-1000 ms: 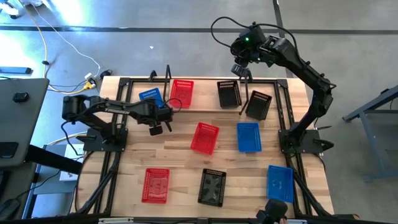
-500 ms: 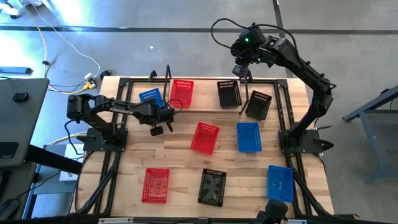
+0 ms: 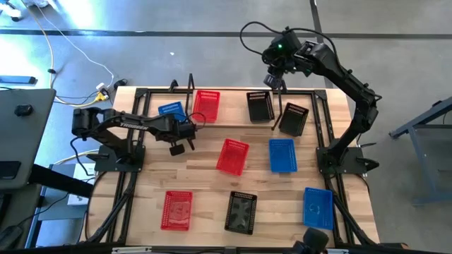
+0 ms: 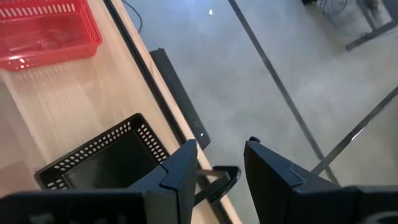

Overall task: Stack baskets on shelf by color
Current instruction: Put the top blue bin on the shelf

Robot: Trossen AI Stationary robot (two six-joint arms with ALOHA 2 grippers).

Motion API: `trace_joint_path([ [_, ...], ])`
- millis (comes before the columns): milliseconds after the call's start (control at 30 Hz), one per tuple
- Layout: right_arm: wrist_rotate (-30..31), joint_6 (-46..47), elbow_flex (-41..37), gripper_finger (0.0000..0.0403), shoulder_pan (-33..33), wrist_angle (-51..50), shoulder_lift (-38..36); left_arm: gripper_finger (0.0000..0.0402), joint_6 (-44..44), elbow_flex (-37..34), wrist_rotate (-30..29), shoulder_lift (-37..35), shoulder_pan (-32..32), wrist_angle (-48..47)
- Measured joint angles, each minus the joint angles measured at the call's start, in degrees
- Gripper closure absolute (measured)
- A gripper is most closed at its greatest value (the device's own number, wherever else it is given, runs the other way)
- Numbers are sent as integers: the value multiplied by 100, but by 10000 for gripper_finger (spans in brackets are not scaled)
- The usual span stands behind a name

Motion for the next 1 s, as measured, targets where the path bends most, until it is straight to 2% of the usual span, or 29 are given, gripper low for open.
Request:
trace_joint_path([
  [267, -4, 531, 0, 284, 11, -406, 0, 400, -488, 82, -361, -548, -155, -599],
  [500, -140, 902, 0, 284, 13, -519, 2, 401, -1010, 456, -974, -970, -121, -1238],
  [767, -136, 1035, 0, 284, 168, -615, 0, 401, -1009, 1183, -1630, -1166, -104, -1829],
  [1000, -58, 1601, 0, 284, 337, -748, 2, 401, -678, 2010, -2132, -1168, -104, -2200],
])
